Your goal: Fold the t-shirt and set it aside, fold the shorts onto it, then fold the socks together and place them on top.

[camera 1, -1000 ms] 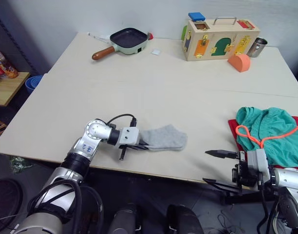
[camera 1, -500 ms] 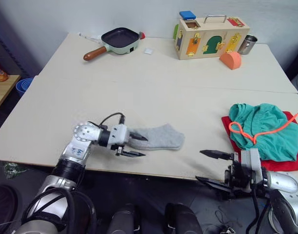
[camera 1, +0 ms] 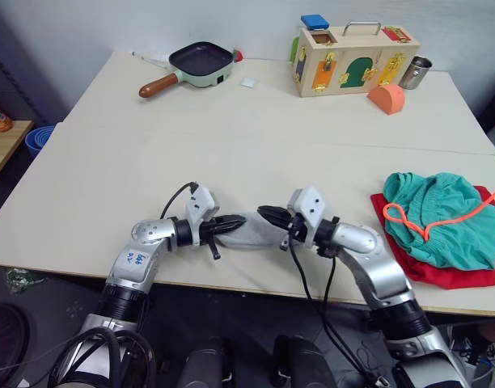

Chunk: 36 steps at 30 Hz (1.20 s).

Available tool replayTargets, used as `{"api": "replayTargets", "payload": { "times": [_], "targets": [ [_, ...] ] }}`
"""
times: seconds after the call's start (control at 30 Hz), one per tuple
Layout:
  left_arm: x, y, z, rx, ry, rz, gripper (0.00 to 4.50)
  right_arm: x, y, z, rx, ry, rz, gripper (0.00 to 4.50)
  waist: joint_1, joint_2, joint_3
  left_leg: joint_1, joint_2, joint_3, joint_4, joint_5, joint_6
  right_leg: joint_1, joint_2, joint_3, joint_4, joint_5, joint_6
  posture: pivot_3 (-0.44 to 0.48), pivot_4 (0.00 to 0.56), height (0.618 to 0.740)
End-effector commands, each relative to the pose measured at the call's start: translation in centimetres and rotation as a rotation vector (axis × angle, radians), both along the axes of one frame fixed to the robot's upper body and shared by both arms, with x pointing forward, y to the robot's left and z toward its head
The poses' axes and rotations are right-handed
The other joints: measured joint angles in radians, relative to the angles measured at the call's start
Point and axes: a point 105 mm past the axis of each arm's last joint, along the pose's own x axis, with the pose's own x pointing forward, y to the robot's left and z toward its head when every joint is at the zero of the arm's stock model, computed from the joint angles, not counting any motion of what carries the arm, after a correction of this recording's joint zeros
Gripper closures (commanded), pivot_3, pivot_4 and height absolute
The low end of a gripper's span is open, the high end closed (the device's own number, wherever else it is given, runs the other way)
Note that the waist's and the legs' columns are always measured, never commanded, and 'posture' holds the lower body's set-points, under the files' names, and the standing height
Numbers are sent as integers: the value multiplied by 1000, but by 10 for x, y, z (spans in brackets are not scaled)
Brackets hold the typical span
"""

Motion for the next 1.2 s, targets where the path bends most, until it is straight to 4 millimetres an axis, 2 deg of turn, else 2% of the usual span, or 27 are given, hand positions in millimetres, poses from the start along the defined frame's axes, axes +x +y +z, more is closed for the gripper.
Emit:
{"api": "replayTargets", "payload": {
  "times": [0.03, 0.2, 0.33, 0.43, 0.5, 0.53, 0.63, 0.7, 0.8, 0.87, 0.97, 1.07, 1.17, 1.2],
  "targets": [
    [-1, -1, -5, 41, -11, 40, 4484, -3, 0, -2, -44, -38, 8, 4500, -2, 0, 0, 0, 0, 0, 0, 0, 0, 0, 1, 0, -1, 0, 0, 0, 150, 740],
    [6, 10, -17, 85, -13, 121, 4484, -4, -27, -14, -76, -35, -57, 4500, -2, 0, 0, 2, 2, 0, 0, 1, -1, 1, 0, 1, 0, 0, 0, 0, 150, 740],
    [11, 16, -14, 73, -56, 146, 4484, -1, -54, -26, -105, -18, -120, 4500, -2, 0, 0, 3, 2, 0, 0, 1, -1, 1, -1, 1, 1, 0, 0, 0, 150, 740],
    [15, 21, -8, 62, -123, 148, 4484, 0, -65, -27, -70, -14, -160, 4500, -2, 0, 0, 5, 2, 0, 0, 1, -2, 2, -2, 1, 0, 0, 0, 0, 150, 740],
    [16, 23, -3, 45, -170, 139, 4484, -1, -65, -22, -25, -22, -160, 4500, -2, 0, 0, 5, 2, 0, 0, 1, -2, 2, -2, 1, 0, 0, 0, 0, 150, 740],
    [15, 24, 4, 6, -188, 125, 4484, -4, -58, -15, 31, -25, -126, 4500, -2, 0, 0, 5, 2, 0, 0, 1, -2, 2, -2, 1, 0, 0, 0, 0, 150, 740],
    [-1, 30, 45, -210, -216, 49, 4484, -11, -38, 10, 135, -72, -29, 4500, -7, 0, 0, 4, 2, 0, 0, 1, -2, 2, -3, 1, 1, 0, 0, 0, 150, 740],
    [-4, 44, 55, -211, -205, 66, 4484, -12, -29, 16, 129, -87, 8, 4500, -10, 0, 0, 3, 3, 0, -1, 1, -2, 0, -2, 1, 1, 0, 0, 0, 150, 740],
    [-11, 67, 51, -180, -51, 110, 3938, -11, -20, 16, 97, -89, 53, 4500, -21, 0, 0, 3, 3, 0, -1, 1, -2, 1, -2, 1, 2, 0, 0, 0, 150, 740],
    [-19, 78, 43, -173, 162, 138, 3354, -13, -15, 8, 41, -84, 110, 4500, -27, 0, 0, 4, 3, 0, -2, 1, -2, 1, -2, 1, 1, 0, 0, 0, 150, 740],
    [-20, 87, 39, -199, 374, 222, 2410, -11, -17, -5, -32, -59, 143, 4500, -22, 0, 0, 4, 3, 0, -2, 1, -2, 1, -1, 1, 1, 0, 0, 0, 150, 740],
    [-21, 81, 35, -207, 535, 227, 1501, -9, -19, -13, -71, -39, 160, 4500, -15, -1, 0, 3, 1, -1, -1, 1, -1, 2, -2, 1, 1, 0, 1, 0, 150, 740],
    [-9, 74, 23, -191, 627, 295, 509, -9, -18, -18, -81, -21, 177, 4500, -14, -1, 0, 3, 1, -1, -1, 1, -1, 2, -2, 1, 1, 0, 1, 0, 150, 740],
    [-6, 73, 21, -183, 639, 312, 509, -9, -17, -18, -75, -17, 179, 4500, -14, -1, 0, 3, 1, -1, -1, 1, -1, 2, -1, 1, 1, 0, 1, 0, 150, 740]
  ]
}}
